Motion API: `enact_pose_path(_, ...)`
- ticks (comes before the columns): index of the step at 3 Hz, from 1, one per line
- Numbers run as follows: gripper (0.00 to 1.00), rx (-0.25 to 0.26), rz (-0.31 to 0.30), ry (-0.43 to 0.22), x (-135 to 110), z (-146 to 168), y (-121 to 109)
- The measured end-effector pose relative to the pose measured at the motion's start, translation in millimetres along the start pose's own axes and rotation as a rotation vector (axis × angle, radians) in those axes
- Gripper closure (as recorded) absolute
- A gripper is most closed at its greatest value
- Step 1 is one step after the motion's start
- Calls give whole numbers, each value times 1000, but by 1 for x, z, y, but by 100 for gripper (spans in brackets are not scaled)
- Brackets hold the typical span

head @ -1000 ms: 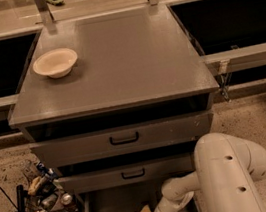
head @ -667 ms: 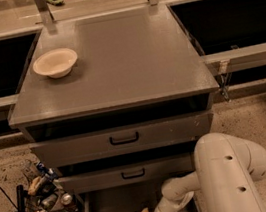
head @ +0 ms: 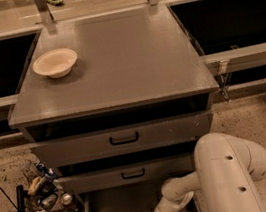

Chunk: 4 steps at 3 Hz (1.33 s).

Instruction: Pick sponge from bottom drawer and place on counter

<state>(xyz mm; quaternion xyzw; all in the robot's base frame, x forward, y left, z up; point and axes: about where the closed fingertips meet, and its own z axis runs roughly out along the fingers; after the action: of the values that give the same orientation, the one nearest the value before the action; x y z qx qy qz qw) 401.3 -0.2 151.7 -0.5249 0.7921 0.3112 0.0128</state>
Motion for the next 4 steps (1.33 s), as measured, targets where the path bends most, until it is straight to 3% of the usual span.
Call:
enact_pose_path(1,96,0,0,0,0,0,0)
enact_pose_path(2,22,0,0,0,0,0,0)
enact_pose_path(3,1,0,0,0,0,0,0)
enact_pose_path(4,0,18,107,-49,9,-7,-5)
